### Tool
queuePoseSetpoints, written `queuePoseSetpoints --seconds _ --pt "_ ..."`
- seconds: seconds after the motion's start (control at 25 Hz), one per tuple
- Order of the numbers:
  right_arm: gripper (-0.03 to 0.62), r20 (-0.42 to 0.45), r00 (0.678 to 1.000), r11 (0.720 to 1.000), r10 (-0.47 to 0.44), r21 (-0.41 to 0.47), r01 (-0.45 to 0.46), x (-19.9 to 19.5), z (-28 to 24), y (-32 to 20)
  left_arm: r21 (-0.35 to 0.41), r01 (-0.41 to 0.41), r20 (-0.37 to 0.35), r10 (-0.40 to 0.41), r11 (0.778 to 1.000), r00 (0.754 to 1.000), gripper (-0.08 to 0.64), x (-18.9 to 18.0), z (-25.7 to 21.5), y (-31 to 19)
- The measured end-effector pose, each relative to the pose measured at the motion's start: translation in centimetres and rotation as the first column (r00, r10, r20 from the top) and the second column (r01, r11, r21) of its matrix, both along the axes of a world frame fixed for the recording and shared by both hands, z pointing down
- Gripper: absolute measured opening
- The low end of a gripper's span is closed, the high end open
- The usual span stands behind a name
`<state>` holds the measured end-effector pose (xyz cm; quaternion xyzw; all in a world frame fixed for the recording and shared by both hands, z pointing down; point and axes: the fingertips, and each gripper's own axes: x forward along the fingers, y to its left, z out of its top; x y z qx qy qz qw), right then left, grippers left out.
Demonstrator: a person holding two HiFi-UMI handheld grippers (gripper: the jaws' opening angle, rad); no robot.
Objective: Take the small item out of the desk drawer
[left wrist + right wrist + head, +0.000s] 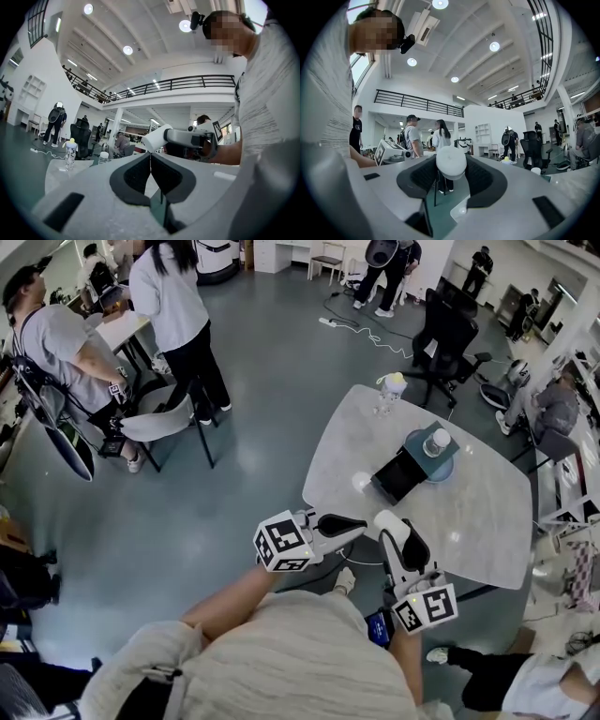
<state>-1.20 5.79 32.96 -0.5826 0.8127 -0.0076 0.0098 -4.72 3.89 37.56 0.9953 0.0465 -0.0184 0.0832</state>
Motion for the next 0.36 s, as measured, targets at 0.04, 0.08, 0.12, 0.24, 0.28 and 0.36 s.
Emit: queuePoseSetpoints --seconds 0.04,0.08,0.12,0.24,0.28,0.36 --pt "0.179 0.001 1.000 1.000 0.002 0.000 -0.002 0.08 -0.04 0.02 0.000 -0.001 0.002 0.001 1.000 1.000 0.015 0.07 0.00 0.00" --pt "0.179 0.001 1.000 1.000 0.003 0.001 -0.003 0.16 -0.09 0.01 0.001 -0.003 0.003 0.003 1.000 1.000 0.015 0.16 -0.02 -0.02" --pt "0.179 0.000 1.000 1.000 0.003 0.002 -0.003 0.23 -0.15 -0.02 0.002 -0.005 0.004 0.005 1.000 1.000 0.015 0.26 -0.06 -0.04" --pt "0.179 -0.002 1.000 1.000 0.003 0.002 -0.003 0.37 -0.25 -0.18 0.003 -0.010 0.003 0.010 1.000 1.000 0.015 0.47 -0.18 -0.11" --pt "0.179 -0.003 1.000 1.000 0.003 0.002 -0.003 0.40 -0.24 -0.21 0.003 -0.011 0.003 0.011 1.000 1.000 0.015 0.52 -0.18 -0.12" --pt "0.179 -0.004 1.000 1.000 0.002 0.001 -0.002 0.46 -0.21 -0.28 0.002 -0.012 0.003 0.012 1.000 1.000 0.015 0.59 -0.14 -0.11"
